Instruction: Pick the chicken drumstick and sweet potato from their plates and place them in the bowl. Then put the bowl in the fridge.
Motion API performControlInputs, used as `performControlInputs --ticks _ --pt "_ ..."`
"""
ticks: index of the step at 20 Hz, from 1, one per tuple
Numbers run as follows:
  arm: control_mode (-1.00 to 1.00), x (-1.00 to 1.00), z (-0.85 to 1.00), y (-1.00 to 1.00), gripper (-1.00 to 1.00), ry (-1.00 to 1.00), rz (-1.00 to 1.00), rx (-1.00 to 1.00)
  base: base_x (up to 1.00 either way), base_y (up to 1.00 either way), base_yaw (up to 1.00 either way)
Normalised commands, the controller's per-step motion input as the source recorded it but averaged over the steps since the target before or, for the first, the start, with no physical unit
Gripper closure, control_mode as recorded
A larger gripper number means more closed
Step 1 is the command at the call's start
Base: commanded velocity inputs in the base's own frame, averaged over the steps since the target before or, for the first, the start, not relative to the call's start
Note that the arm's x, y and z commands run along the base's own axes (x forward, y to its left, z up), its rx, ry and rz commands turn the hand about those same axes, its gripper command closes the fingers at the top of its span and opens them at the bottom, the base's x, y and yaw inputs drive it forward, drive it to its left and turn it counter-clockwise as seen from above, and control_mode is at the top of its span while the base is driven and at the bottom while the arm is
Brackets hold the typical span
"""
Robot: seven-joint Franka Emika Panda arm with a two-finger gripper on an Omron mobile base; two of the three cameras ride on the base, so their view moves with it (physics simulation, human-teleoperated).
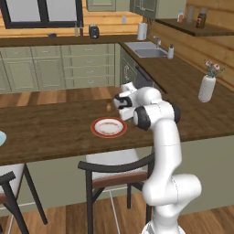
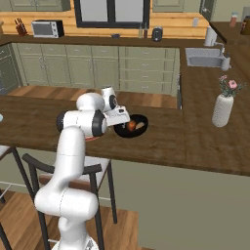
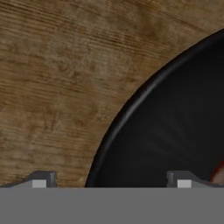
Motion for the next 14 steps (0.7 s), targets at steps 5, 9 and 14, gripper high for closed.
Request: performControlInputs --ticks 5,9,14 --pt "-1.00 0.00 -0.25 0.00 -1.00 0.02 0.00 0.00 0.00 0.00 0.00" --pt "-1.00 0.00 -0.07 0.00 -1.00 0.00 0.00 0.00 0.00 0.00 0.00" --pt "-1.00 0.00 0.00 0.00 1.00 0.00 0.00 0.00 0.00 0.00 0.00"
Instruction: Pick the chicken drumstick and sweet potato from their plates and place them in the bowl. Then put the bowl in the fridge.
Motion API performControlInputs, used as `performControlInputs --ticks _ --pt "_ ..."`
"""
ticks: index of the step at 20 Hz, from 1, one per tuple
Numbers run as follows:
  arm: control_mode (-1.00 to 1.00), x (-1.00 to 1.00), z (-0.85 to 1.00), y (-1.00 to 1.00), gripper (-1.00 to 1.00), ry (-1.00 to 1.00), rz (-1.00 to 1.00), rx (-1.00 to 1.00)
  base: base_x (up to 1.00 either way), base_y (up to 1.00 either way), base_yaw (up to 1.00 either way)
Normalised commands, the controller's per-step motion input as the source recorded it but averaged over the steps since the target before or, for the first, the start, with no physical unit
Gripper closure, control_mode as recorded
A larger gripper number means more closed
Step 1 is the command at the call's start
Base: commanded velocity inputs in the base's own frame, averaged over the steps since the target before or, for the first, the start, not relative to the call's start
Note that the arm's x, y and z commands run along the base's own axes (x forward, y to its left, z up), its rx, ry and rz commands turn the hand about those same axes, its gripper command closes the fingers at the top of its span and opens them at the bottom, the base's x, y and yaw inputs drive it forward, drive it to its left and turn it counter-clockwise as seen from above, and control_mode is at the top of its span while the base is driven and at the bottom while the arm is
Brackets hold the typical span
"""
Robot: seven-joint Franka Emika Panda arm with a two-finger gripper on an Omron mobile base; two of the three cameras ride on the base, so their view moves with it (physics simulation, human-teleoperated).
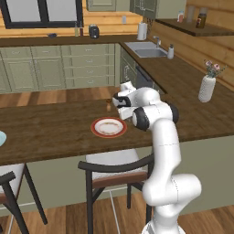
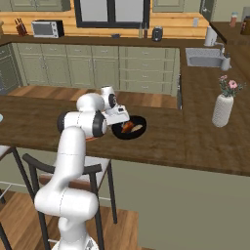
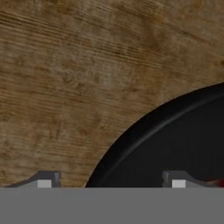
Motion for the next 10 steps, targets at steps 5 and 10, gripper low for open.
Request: performControlInputs --ticks 5,10 --pt "-1.00 0.00 0.00 0.00 1.00 0.00 0.00 0.00 0.00 0.00 0.00" --pt "-1.00 0.00 0.00 -0.01 1.00 0.00 0.00 0.00 0.00 0.00 0.00"
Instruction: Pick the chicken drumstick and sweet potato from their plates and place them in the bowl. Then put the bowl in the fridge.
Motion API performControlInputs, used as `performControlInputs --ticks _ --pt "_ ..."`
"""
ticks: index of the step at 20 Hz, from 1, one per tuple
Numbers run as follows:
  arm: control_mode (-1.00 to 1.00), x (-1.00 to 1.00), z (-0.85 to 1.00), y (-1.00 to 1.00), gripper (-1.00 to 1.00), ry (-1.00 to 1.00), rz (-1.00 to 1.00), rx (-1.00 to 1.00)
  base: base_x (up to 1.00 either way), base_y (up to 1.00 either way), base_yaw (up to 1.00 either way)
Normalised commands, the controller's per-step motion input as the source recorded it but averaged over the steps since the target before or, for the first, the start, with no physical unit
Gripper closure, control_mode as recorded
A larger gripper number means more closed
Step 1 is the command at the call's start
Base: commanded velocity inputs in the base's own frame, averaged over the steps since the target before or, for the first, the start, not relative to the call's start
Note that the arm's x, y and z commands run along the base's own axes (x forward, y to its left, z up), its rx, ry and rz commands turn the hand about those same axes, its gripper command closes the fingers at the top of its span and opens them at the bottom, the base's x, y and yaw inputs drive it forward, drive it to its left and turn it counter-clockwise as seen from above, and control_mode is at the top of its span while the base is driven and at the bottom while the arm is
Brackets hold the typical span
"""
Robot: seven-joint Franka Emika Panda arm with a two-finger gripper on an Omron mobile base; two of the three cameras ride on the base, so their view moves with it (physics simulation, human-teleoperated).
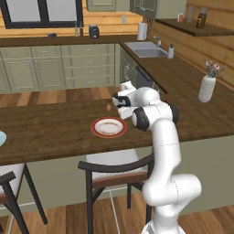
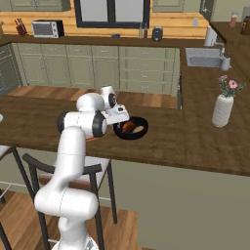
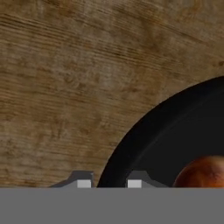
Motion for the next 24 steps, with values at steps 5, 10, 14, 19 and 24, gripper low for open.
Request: performControlInputs --ticks 5,10,14,19,24 --pt "-1.00 -0.03 0.16 -0.03 1.00 0.00 0.00 0.00 0.00 0.00 0.00" --pt "-1.00 -0.52 0.90 -0.07 1.00 0.00 0.10 0.00 0.00 0.00 0.00" --pt "-1.00 -0.51 1.00 0.00 1.00 -0.02 0.19 0.00 0.00 0.00 0.00" --pt "-1.00 -0.83 0.98 -0.03 1.00 -0.10 0.37 0.00 0.00 0.00 0.00" --pt "-1.00 -1.00 0.49 -0.02 1.00 -0.06 0.70 0.00 0.00 0.00 0.00"
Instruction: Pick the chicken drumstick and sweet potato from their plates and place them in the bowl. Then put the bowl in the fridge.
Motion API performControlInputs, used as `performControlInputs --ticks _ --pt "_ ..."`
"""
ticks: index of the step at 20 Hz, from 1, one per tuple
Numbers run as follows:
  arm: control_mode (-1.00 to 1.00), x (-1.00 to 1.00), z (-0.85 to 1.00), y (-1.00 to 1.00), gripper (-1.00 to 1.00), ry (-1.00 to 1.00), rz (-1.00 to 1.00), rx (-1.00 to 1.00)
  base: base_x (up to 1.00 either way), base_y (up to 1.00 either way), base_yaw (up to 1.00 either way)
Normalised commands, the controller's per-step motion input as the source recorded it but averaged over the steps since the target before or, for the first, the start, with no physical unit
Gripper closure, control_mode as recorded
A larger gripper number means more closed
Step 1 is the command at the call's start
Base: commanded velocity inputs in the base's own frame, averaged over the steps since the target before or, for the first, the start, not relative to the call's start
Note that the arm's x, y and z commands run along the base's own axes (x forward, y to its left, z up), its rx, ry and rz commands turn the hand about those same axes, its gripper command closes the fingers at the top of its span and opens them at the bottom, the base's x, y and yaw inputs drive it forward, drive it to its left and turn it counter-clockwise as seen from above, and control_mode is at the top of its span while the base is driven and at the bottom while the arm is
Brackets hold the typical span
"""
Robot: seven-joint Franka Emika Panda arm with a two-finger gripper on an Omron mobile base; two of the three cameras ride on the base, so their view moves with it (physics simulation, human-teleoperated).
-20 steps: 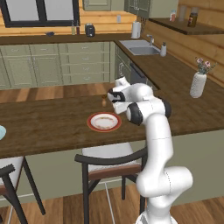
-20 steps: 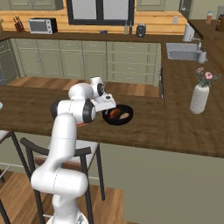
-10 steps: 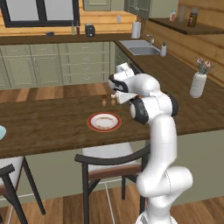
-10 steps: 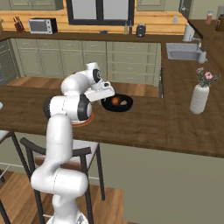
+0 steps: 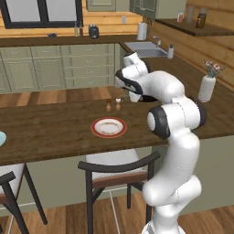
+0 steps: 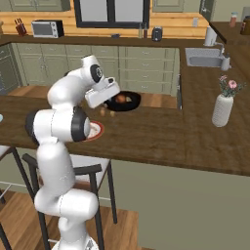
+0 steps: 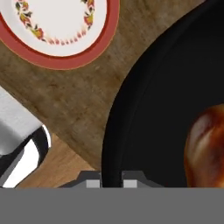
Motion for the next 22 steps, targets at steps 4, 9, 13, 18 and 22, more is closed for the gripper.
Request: performControlInputs --ticks 4,9,13,18,22 --pt "-1.00 -1.00 0.00 0.00 1.00 -0.06 0.61 0.00 0.00 0.00 0.00" --pt "-1.00 -1.00 0.48 0.00 1.00 -0.01 0.46 0.06 0.00 0.00 0.00" --pt "-1.00 -1.00 0.25 -0.20 1.00 -0.04 0.27 0.20 0.00 0.00 0.00" --pt "-1.00 -0.64 0.14 -0.11 1.00 0.00 0.11 0.11 0.00 0.00 0.00" --pt "-1.00 -0.55 0.01 0.01 1.00 0.00 0.00 0.00 0.00 0.00 0.00"
